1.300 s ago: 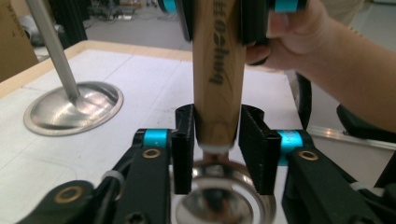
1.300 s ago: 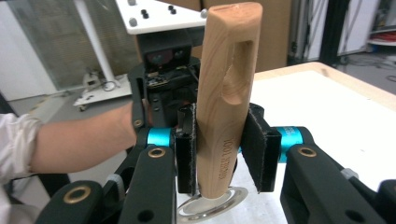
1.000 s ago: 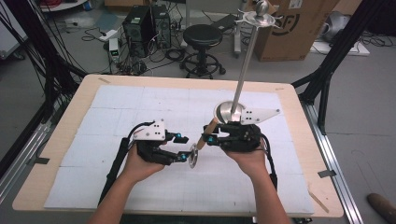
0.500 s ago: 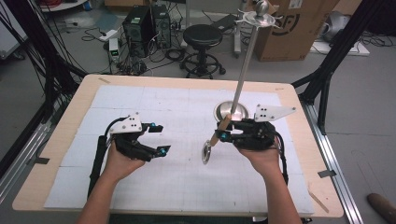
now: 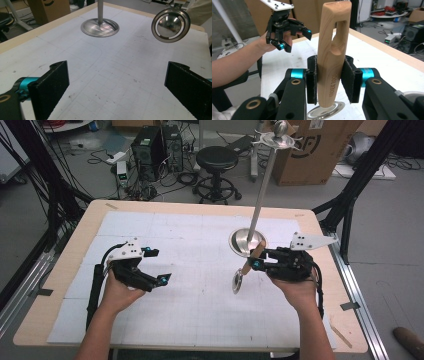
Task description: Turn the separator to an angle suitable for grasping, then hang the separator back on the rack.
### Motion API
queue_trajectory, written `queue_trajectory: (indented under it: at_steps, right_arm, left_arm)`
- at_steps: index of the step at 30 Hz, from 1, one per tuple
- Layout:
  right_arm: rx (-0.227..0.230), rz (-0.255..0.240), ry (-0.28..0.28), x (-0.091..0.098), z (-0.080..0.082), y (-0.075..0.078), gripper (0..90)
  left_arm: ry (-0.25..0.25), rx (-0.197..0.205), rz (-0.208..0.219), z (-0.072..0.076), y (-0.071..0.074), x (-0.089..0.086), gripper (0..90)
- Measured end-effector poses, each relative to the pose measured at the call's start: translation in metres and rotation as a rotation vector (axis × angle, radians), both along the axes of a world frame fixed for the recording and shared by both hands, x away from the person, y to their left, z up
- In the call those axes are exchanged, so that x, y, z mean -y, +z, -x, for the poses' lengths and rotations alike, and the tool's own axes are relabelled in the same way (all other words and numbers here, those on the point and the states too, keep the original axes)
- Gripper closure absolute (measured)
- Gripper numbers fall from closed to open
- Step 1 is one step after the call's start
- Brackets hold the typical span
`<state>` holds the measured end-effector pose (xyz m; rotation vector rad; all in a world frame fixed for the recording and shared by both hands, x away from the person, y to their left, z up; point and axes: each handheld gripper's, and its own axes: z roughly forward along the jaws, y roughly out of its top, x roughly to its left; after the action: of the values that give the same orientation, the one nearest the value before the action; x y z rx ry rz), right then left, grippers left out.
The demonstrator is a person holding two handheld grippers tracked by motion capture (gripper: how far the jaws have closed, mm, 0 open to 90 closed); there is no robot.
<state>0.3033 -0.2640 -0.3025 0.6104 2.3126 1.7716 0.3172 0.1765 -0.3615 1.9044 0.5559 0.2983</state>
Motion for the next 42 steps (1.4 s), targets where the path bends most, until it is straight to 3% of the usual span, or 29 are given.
queue_trajectory:
  at_steps: [12, 31, 42]
  right_arm:
    - [0.014, 0.014, -0.055, 0.018, 0.002, 0.013, 68.2]
    - [0.011, 0.029, -0.097, 0.029, 0.006, 0.013, 68.2]
    - [0.007, 0.04, -0.113, 0.03, -0.001, 0.018, 68.2]
  left_arm:
    - [0.003, 0.019, -0.004, 0.002, 0.002, -0.002, 6.2]
    - [0.014, 0.024, 0.011, -0.001, 0.003, -0.005, 6.2]
    - [0.013, 0.038, 0.018, 0.002, 0.008, -0.008, 6.2]
